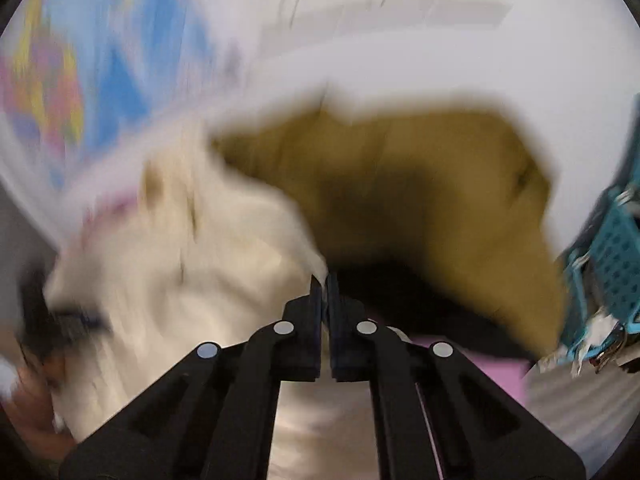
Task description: Fold large clothes
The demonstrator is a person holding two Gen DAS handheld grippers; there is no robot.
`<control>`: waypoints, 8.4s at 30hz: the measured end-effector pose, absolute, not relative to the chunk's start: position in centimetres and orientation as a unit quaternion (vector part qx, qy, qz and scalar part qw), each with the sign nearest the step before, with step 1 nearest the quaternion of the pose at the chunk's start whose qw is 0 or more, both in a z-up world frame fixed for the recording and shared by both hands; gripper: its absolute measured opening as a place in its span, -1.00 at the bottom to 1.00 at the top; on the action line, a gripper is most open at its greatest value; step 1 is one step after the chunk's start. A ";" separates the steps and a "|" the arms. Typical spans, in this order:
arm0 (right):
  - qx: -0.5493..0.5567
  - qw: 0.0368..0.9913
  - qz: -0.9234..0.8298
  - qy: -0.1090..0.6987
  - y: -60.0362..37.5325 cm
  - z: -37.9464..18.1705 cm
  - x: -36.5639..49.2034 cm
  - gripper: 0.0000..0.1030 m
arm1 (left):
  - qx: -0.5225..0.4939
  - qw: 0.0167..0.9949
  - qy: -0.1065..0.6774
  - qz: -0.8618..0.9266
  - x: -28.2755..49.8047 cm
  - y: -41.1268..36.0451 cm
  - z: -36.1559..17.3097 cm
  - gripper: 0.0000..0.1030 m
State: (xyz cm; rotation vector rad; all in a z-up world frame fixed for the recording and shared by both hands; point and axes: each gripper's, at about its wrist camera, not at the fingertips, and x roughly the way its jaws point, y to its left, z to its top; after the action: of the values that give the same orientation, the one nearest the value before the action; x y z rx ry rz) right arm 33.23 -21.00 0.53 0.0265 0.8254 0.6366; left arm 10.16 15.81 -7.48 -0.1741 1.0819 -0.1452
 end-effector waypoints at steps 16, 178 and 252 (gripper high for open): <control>-0.013 0.919 0.192 0.345 -20.7 1.1 32.8 -0.29 | -0.063 0.846 0.522 -0.090 13.2 14.8 -7.0 -0.06; -0.003 0.831 0.328 0.449 -14.3 -7.4 20.7 -0.69 | -0.078 0.863 0.488 -0.103 9.7 17.8 -6.2 0.43; -0.122 0.819 0.417 0.375 -6.1 -8.9 6.8 -0.42 | -0.136 0.892 0.426 -0.061 -9.1 18.6 -7.4 0.61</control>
State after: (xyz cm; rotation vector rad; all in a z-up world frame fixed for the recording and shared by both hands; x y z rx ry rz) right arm 6.82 -6.07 -8.89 -0.2609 0.7991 0.8893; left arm -9.06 18.60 -7.40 -0.2821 0.8847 -0.1264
